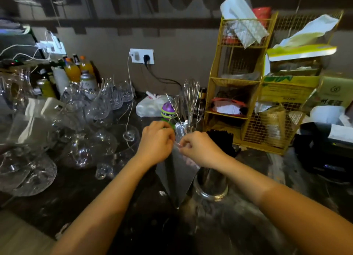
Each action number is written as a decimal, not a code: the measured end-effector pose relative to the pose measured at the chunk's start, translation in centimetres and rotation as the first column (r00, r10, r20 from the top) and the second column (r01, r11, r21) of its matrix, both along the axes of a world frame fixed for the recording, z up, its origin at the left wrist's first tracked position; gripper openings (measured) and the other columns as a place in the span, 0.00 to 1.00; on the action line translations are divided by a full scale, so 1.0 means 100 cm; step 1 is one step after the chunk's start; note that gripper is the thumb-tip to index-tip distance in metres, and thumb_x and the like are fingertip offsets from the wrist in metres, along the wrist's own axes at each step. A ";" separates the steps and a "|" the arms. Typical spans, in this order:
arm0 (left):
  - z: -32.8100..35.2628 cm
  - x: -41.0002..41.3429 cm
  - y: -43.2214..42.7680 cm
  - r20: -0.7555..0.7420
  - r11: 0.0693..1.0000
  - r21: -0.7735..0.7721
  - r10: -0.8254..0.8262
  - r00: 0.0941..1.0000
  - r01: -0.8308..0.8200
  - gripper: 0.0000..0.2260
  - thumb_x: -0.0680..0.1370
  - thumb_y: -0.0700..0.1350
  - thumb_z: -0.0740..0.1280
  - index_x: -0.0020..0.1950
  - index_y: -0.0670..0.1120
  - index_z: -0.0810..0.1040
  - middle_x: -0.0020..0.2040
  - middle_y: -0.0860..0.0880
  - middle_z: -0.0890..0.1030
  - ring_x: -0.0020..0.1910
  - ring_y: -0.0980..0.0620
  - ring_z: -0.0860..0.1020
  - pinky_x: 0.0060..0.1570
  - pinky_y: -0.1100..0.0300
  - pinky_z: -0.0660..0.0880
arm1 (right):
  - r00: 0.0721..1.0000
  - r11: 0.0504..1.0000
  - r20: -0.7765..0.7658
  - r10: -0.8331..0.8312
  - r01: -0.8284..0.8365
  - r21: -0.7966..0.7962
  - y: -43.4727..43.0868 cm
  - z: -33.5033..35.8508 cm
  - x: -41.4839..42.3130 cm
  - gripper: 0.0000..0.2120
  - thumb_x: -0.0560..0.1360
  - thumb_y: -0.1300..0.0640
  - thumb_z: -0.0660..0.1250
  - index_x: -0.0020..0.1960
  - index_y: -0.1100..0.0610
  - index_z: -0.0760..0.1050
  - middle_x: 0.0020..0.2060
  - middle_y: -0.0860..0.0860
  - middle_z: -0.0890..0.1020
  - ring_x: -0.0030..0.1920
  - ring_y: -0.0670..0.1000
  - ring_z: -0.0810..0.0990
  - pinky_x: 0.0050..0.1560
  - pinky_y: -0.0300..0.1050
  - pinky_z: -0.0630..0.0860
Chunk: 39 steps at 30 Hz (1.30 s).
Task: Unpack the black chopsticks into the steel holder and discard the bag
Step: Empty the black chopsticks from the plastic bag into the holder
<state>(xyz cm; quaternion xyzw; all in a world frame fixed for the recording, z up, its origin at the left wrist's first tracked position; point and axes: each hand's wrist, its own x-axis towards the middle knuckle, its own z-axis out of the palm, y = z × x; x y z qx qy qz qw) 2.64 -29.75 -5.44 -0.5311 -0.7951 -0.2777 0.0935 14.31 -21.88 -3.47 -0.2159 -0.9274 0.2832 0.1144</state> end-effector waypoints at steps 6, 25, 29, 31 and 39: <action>-0.041 0.015 -0.001 0.261 1.000 -0.015 -0.003 0.965 0.007 0.06 0.71 0.36 0.61 0.42 0.39 0.78 0.61 0.42 0.73 0.62 0.42 0.68 0.56 0.60 0.61 | 0.999 0.999 0.041 -0.029 0.031 -0.039 -0.008 -0.034 0.006 0.09 0.71 0.61 0.63 0.34 0.61 0.77 0.35 0.60 0.84 0.38 0.53 0.81 0.40 0.44 0.73; -0.050 0.028 0.003 0.758 0.998 -0.024 -0.025 0.651 0.066 0.18 0.75 0.51 0.61 0.25 0.48 0.69 0.24 0.50 0.71 0.22 0.56 0.69 0.33 0.57 0.67 | 0.995 0.838 -0.013 -0.099 0.077 -0.540 0.007 -0.061 0.009 0.16 0.75 0.59 0.63 0.29 0.55 0.66 0.25 0.52 0.72 0.23 0.46 0.72 0.20 0.32 0.69; -0.052 0.024 0.003 0.809 0.993 -0.018 -0.054 0.586 0.117 0.18 0.75 0.51 0.61 0.26 0.50 0.70 0.20 0.54 0.70 0.21 0.59 0.68 0.27 0.64 0.65 | 0.998 0.751 -0.026 -0.055 0.024 -0.659 0.008 -0.063 0.009 0.15 0.73 0.61 0.65 0.29 0.57 0.67 0.19 0.49 0.74 0.17 0.42 0.73 0.18 0.32 0.70; -0.052 0.024 0.002 0.822 0.986 -0.021 -0.076 0.564 0.164 0.17 0.75 0.50 0.61 0.26 0.49 0.70 0.17 0.55 0.70 0.20 0.61 0.68 0.24 0.69 0.65 | 1.000 0.713 -0.024 -0.015 -0.006 -0.702 0.008 -0.065 0.009 0.14 0.73 0.62 0.65 0.29 0.57 0.69 0.15 0.48 0.75 0.17 0.42 0.74 0.19 0.32 0.71; -0.050 0.030 -0.009 0.867 0.952 -0.022 -0.134 0.480 0.306 0.13 0.77 0.47 0.58 0.35 0.42 0.72 0.28 0.49 0.68 0.24 0.60 0.65 0.25 0.68 0.61 | 0.998 0.724 -0.030 0.053 -0.059 -0.688 0.005 -0.077 0.010 0.11 0.71 0.62 0.66 0.30 0.58 0.74 0.15 0.46 0.77 0.19 0.42 0.77 0.18 0.30 0.69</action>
